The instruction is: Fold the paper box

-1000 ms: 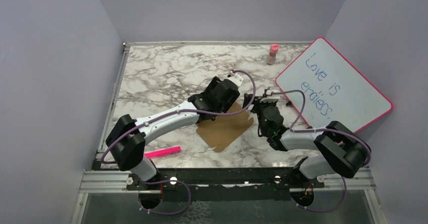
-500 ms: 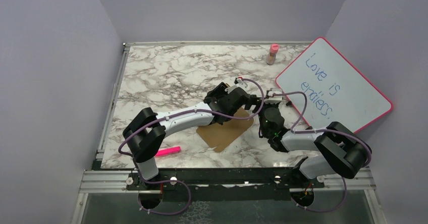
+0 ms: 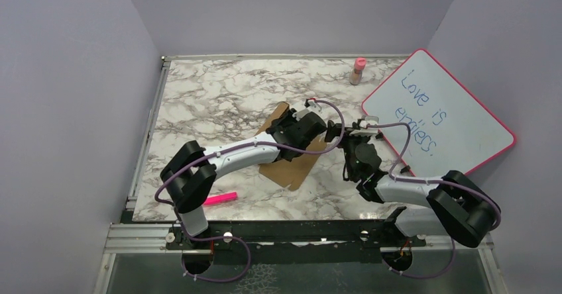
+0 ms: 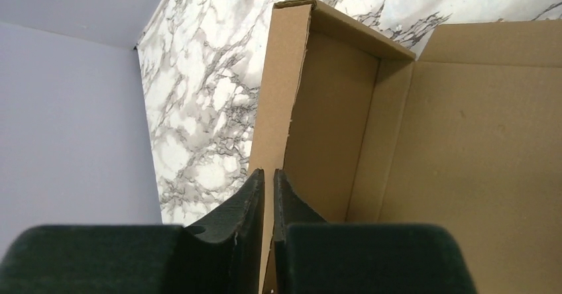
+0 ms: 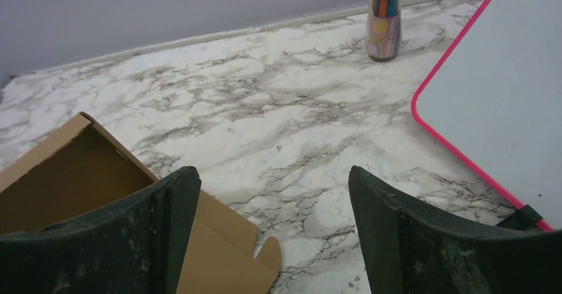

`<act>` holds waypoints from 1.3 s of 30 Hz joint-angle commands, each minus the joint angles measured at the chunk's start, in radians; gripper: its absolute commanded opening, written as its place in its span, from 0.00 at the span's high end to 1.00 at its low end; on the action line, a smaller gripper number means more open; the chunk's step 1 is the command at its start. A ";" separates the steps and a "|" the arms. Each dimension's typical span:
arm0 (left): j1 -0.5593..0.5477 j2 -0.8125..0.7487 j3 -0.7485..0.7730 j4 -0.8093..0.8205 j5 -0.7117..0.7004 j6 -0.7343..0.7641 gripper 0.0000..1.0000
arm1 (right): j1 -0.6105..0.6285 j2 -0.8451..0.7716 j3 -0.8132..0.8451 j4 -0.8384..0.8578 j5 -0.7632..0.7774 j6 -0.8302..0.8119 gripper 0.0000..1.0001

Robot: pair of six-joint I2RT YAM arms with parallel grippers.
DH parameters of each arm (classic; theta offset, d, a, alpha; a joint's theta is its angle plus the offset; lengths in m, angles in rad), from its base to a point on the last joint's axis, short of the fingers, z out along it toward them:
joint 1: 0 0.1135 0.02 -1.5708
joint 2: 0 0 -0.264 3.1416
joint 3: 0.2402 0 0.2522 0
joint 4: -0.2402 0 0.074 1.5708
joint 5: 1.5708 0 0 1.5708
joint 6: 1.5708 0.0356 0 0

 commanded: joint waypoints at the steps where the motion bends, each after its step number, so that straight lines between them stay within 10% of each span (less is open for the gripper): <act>1: 0.066 -0.062 -0.002 0.000 0.066 -0.054 0.91 | -0.006 -0.098 -0.002 -0.017 0.001 -0.015 0.13; 12: 0.334 -0.222 -0.132 0.061 0.468 -0.280 0.95 | -0.006 -0.245 0.072 -0.235 -0.132 0.011 0.14; 18: 0.337 -0.294 -0.125 0.044 0.558 -0.330 0.73 | -0.006 -0.243 0.059 -0.230 -0.119 0.019 0.14; 28: 0.117 -0.121 0.004 -0.055 0.245 -0.260 0.47 | -0.006 -0.238 0.014 -0.168 -0.057 0.009 0.14; 39: 0.057 0.080 0.112 -0.146 -0.070 -0.184 0.41 | -0.006 -0.208 0.020 -0.166 -0.056 0.000 0.14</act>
